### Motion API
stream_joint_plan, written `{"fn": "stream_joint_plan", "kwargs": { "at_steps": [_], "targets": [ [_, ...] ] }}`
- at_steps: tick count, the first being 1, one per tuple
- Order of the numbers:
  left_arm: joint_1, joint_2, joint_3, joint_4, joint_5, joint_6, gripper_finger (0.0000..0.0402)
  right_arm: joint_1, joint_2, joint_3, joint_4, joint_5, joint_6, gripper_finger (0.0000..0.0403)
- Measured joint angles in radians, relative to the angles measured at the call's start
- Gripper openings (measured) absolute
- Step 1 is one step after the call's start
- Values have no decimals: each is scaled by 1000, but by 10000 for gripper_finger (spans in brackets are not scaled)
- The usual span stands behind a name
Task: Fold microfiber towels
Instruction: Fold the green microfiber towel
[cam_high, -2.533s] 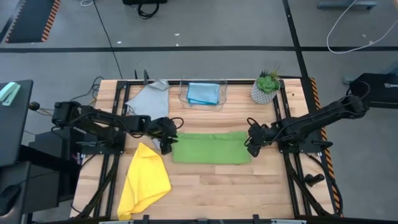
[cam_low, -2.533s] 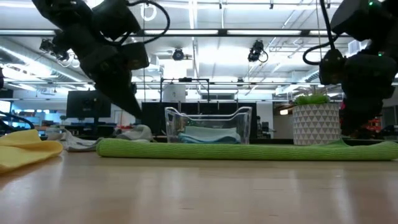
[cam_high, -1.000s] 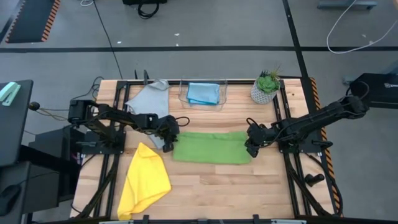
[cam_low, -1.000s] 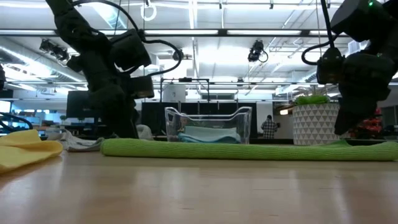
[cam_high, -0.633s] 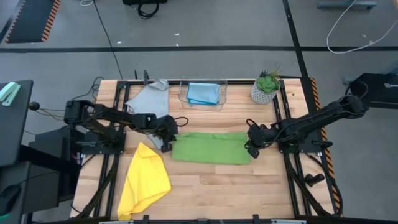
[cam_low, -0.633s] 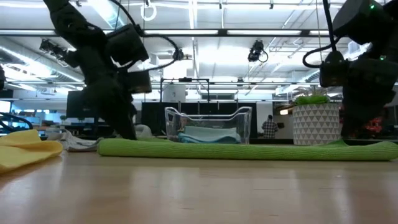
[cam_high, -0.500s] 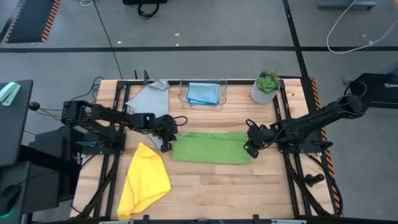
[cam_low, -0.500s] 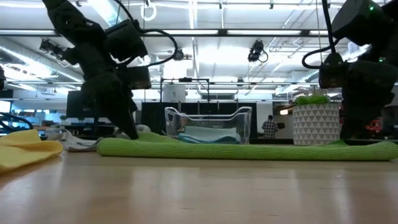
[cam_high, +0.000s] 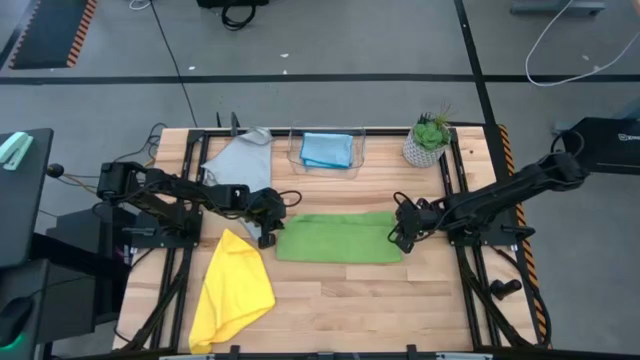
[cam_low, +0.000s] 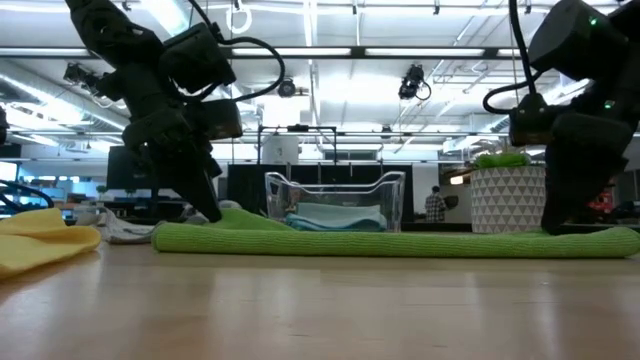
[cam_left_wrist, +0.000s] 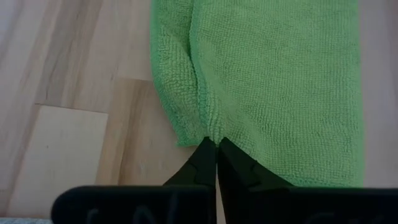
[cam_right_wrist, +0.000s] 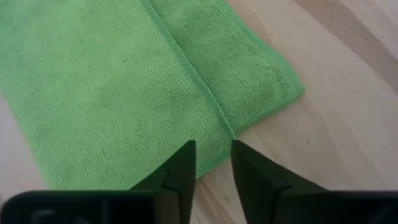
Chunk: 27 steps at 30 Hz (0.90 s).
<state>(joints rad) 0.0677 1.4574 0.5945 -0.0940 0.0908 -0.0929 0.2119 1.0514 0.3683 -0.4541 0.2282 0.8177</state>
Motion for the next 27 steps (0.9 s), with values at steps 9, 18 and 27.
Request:
{"fn": "stream_joint_plan", "kwargs": {
  "at_steps": [9,18,27],
  "targets": [
    [0,0,0,0,0,0,11,0,-16,0,-14,26,-12,108],
    [0,0,0,0,0,0,19,0,-20,0,-66,79,-36,210],
    [0,0,1,23,0,1,16,-2,0,-80,75,26,-28,203]
  ]
}}
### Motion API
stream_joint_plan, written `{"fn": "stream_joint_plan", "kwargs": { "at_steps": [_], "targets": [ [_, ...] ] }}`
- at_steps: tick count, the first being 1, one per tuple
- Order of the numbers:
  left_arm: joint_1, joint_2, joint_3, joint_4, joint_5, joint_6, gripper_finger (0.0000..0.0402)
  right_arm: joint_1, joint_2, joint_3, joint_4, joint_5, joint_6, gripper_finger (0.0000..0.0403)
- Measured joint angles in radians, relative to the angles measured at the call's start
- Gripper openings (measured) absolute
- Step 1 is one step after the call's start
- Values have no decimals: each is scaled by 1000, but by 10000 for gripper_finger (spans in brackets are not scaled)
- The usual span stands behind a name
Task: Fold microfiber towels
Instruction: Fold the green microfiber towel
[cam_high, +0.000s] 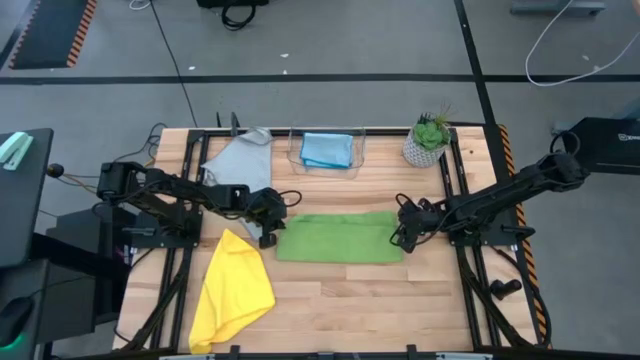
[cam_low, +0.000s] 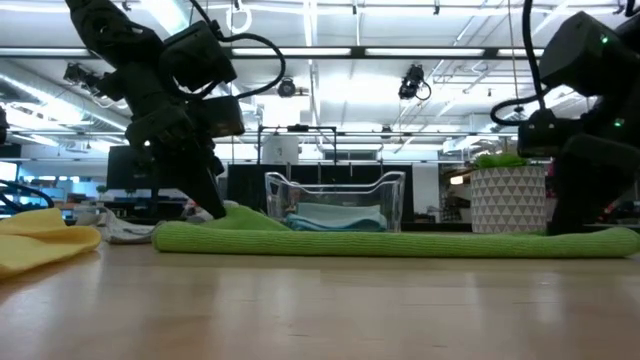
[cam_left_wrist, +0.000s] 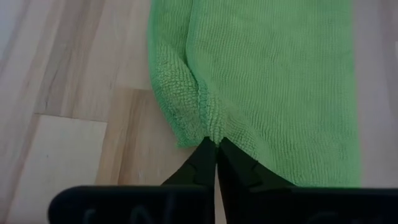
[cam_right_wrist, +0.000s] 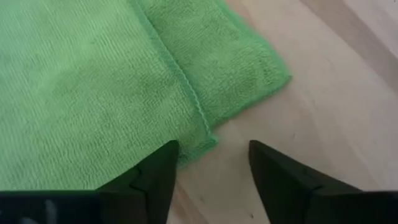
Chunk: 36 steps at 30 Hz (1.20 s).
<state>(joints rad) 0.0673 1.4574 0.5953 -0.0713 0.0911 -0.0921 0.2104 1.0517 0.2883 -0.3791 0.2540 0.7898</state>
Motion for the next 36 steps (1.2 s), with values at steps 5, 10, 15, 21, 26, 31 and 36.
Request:
{"fn": "stream_joint_plan", "kwargs": {
  "at_steps": [5,10,15,21,26,31,36],
  "targets": [
    [0,0,0,1,0,-1,9,0,-2,0,41,-19,-6,120],
    [0,0,0,1,-10,-7,12,0,-2,1,42,-18,-13,26],
    [0,-24,0,-31,-57,-32,7,0,-2,26,30,-18,-24,15],
    [-11,-113,1,-98,-106,-61,11,1,-3,85,9,-19,-41,15],
    [-51,-163,1,-157,-162,-105,6,2,-7,136,-28,-15,-58,7],
    [-98,-177,1,-223,-263,-164,14,2,-7,200,-122,-1,-58,16],
    [-134,-159,1,-234,-280,-221,15,2,-7,225,-152,-1,-57,11]
  ]
}}
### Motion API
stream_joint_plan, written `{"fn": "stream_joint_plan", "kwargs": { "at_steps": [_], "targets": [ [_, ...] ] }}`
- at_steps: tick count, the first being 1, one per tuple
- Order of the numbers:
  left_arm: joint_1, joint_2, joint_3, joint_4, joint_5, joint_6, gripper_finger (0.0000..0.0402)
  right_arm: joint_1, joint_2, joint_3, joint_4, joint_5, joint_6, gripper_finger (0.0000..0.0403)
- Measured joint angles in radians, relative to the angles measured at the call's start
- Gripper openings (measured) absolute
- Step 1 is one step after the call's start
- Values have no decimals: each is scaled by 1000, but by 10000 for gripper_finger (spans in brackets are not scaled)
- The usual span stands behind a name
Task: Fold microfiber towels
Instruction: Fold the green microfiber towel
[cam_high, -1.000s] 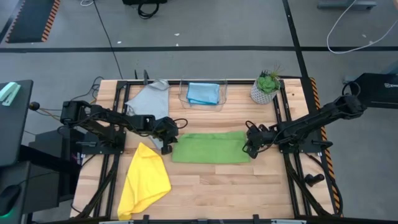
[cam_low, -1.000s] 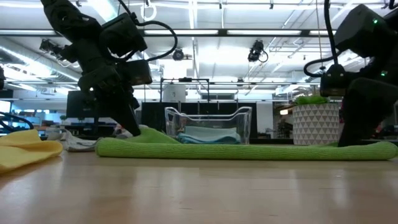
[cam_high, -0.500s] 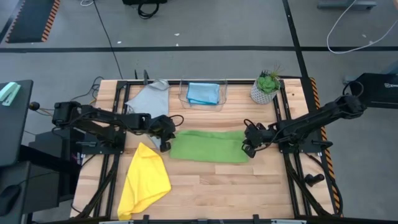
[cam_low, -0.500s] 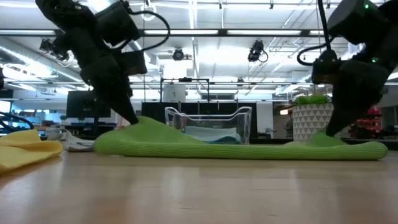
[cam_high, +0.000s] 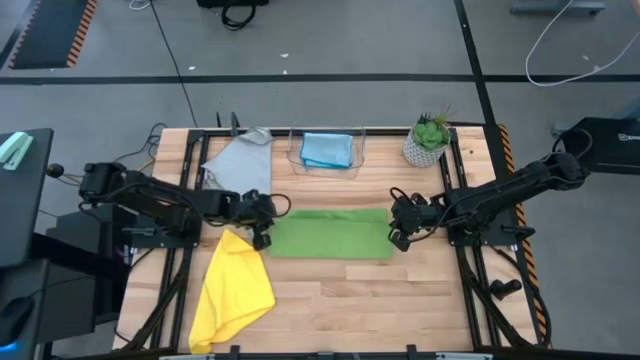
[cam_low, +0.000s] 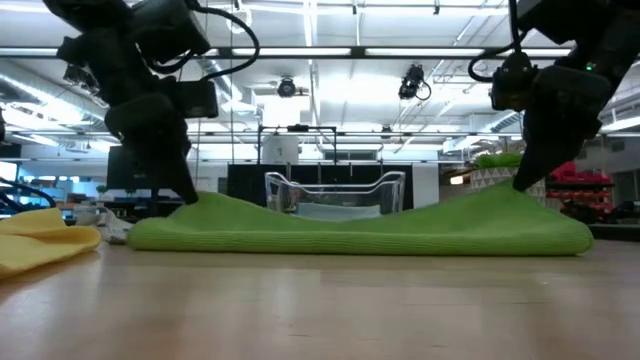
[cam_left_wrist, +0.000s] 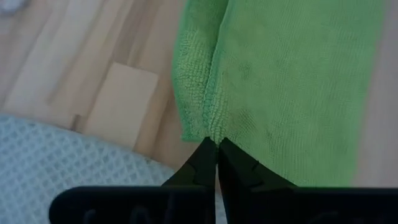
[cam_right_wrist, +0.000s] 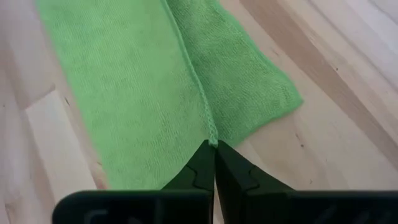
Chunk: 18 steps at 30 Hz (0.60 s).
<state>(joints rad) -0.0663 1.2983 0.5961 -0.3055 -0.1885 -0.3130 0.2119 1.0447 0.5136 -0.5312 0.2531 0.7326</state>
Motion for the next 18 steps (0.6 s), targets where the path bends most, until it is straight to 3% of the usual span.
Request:
{"fn": "stream_joint_plan", "kwargs": {
  "at_steps": [3,12,15,18],
  "targets": [
    [-18,13,0,-3,-1,-16,45,0,0,0,0,0,4,9],
    [16,22,-1,0,5,90,204,0,0,0,5,0,2,10],
    [55,27,0,3,66,126,212,0,0,0,6,1,0,9],
    [100,55,-1,-3,88,154,195,0,0,0,7,1,-1,10]
  ]
}}
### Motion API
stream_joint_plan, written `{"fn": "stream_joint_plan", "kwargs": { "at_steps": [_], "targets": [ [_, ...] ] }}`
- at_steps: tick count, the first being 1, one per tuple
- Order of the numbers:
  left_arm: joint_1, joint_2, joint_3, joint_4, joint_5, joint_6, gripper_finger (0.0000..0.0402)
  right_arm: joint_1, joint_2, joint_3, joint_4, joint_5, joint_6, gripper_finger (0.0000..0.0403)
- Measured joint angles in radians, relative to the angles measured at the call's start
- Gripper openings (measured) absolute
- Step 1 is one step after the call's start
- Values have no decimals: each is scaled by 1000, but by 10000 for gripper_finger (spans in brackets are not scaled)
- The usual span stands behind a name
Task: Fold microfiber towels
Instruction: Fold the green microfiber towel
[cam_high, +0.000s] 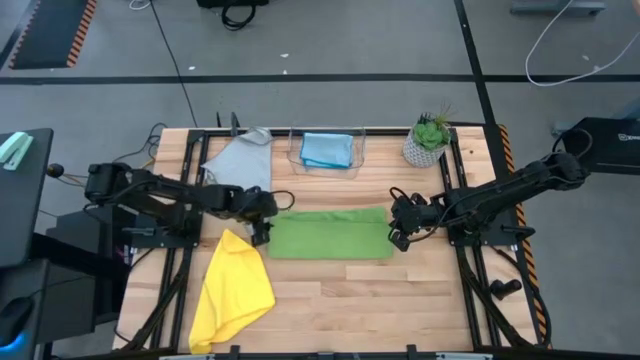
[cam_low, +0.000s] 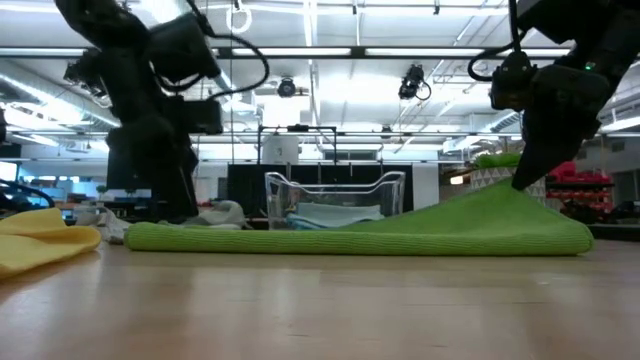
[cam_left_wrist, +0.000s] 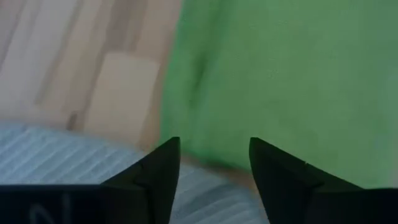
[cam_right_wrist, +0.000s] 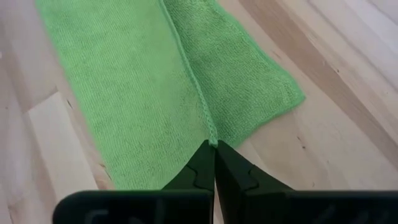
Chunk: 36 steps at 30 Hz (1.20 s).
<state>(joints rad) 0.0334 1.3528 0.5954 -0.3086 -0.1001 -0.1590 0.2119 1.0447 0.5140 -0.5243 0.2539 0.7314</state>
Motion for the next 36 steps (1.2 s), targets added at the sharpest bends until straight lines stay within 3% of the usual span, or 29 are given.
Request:
{"fn": "stream_joint_plan", "kwargs": {
  "at_steps": [6,16,23,32,36],
  "targets": [
    [67,74,0,23,71,54,138,0,0,0,8,1,-14,11],
    [69,79,0,69,116,102,10,0,0,0,11,4,-26,11],
    [69,75,0,66,114,115,7,0,0,0,14,20,-26,10],
    [68,-17,0,35,94,74,5,6,0,0,19,94,4,21],
    [55,-59,0,15,34,34,7,9,0,0,19,116,-8,8]
  ]
}}
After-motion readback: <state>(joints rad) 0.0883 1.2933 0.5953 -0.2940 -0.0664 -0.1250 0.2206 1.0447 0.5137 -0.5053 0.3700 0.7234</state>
